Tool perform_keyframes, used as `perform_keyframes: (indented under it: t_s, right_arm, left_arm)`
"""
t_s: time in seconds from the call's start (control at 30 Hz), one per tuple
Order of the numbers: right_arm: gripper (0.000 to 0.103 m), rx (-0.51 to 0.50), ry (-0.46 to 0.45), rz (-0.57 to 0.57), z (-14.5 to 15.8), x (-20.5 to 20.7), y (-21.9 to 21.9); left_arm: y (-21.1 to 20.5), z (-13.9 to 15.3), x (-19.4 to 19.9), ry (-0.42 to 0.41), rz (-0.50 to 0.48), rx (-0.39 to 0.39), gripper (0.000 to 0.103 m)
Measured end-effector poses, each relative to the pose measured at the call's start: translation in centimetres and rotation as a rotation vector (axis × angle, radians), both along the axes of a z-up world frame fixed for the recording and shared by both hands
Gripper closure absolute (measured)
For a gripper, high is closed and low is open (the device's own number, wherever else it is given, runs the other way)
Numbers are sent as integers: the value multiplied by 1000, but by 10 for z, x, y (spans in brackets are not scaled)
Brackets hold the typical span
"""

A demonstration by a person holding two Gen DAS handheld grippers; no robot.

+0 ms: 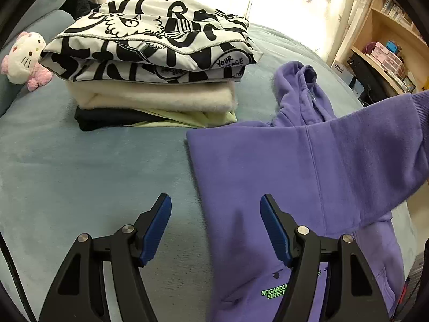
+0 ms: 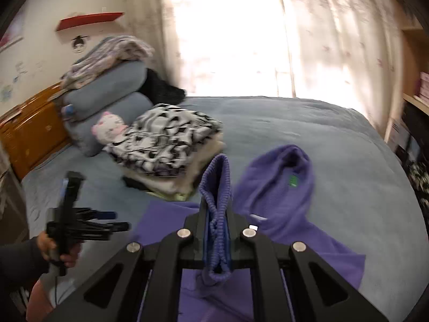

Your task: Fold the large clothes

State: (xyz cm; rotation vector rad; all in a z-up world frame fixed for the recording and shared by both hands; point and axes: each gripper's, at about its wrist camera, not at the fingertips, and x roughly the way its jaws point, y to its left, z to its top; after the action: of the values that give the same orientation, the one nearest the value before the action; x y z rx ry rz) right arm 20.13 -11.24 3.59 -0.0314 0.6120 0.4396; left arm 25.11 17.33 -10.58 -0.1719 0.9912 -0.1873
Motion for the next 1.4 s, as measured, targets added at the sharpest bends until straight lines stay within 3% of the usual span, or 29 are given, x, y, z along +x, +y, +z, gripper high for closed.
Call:
perform_keyframes:
  t_s: [0.17,0.33,0.4,0.5,0.63,0.7,0.73,0.77,0.8,0.87,0.93,1.0,1.07,1.13,1.3,1.33,1.37,1.4]
  right_arm:
    - [95,40,-97,64,27,-18,18]
    - [95,127,-101,-11,34,-12,-9]
    - [95,126,-23,-86,15,1,-29]
    - [95,138,152,-187,-38,23,-62]
    - [95,105,398,-318,-129,49,-99]
    - [95,100,469,-363,-158,51,-111]
    - [95,111,488,-373,-167,52,-117]
    - [93,117,503,-391,-179,52,-123]
    - [92,118,515,-407,-187,52,-127]
    - [91,148,529,-418,-198,52,-134]
    - [87,185,527,-409,-195,50,-138]
    - [85,247,518,-363,-188,51,-139]
    - [72,291,505,-344,-181,51,-145]
    - [70,313,497,-349,-178,55,-150]
    - [70,289,528,-366,-189,77,-147]
    - [70,271,539,-368,-192,80,-145]
    - [71,243,538,-369,-196,82,-143]
    - [76,196,523,-373,-196,83,-138]
  left_arm:
    - [-4,-6,2,13,-5,-2,36]
    - [-11,-12,6,24,-22,4,36]
    - [-17,-16,9,31,-36,13,36]
    - [-27,-24,15,43,-54,24,36]
    - [-42,-36,25,80,-61,41,37]
    - [-48,-40,27,89,-55,63,44]
    - [-51,-43,29,91,-48,97,54]
    - [-54,-46,31,97,-43,129,71]
    - [-55,-49,33,104,-42,146,78]
    - [-54,-52,36,110,-44,144,80]
    - [-53,-49,37,105,-53,134,80]
    - [-46,-47,39,115,-52,91,74]
    - [-38,-45,43,122,-45,40,57]
    - [-33,-41,51,110,-9,24,48]
    - [-35,-51,85,138,14,11,49]
    - [-36,-54,91,141,27,29,59]
    - [-38,-55,95,140,35,42,78]
    - [-39,-55,99,139,42,48,81]
